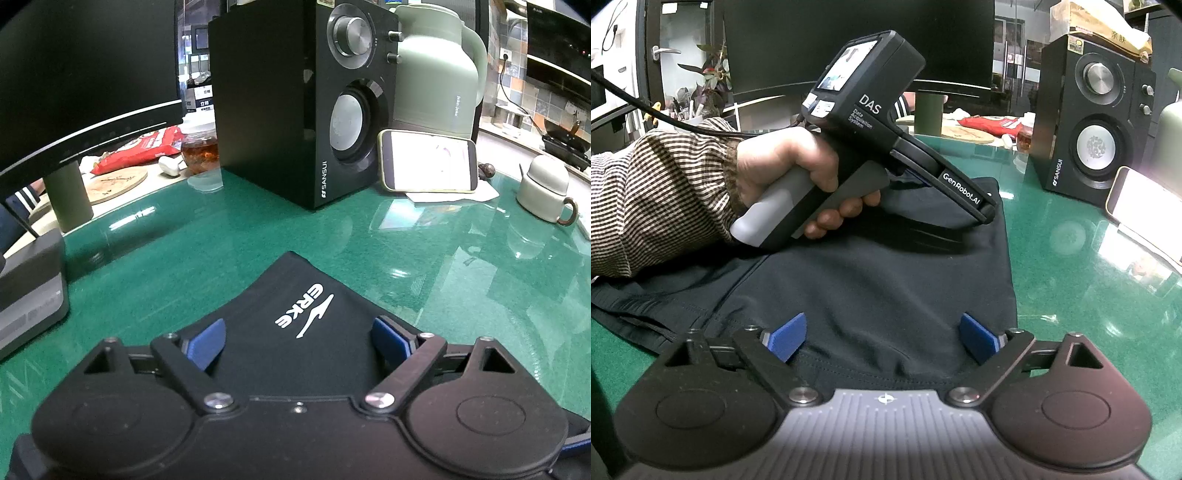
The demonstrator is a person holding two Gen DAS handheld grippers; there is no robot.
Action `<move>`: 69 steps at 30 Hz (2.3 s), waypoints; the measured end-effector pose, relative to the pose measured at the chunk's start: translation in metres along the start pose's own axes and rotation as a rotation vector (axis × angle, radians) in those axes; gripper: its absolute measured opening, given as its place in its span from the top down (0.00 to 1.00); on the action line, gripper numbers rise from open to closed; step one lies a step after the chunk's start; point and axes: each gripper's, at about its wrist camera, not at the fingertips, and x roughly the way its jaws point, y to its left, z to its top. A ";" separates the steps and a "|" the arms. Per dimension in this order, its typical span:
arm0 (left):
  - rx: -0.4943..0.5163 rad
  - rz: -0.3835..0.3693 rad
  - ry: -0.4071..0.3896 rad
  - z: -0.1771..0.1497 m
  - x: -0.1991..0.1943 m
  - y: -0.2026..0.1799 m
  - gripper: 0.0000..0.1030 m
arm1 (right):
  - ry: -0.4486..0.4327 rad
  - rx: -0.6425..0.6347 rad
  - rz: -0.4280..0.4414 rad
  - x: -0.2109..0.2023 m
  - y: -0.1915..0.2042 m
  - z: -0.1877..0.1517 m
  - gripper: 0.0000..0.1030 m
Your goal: Fold clothes
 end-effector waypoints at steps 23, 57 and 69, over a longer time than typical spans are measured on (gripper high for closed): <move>-0.357 0.372 -0.062 -0.147 -0.216 0.147 0.40 | -0.122 -0.020 0.152 -0.015 0.041 0.012 0.61; -0.166 0.233 -0.002 -0.130 -0.164 0.147 0.85 | 0.029 -0.335 0.640 0.025 0.164 0.028 0.48; -0.168 0.284 -0.005 -0.119 -0.159 0.147 0.80 | 0.015 -0.301 0.626 0.022 0.162 0.027 0.42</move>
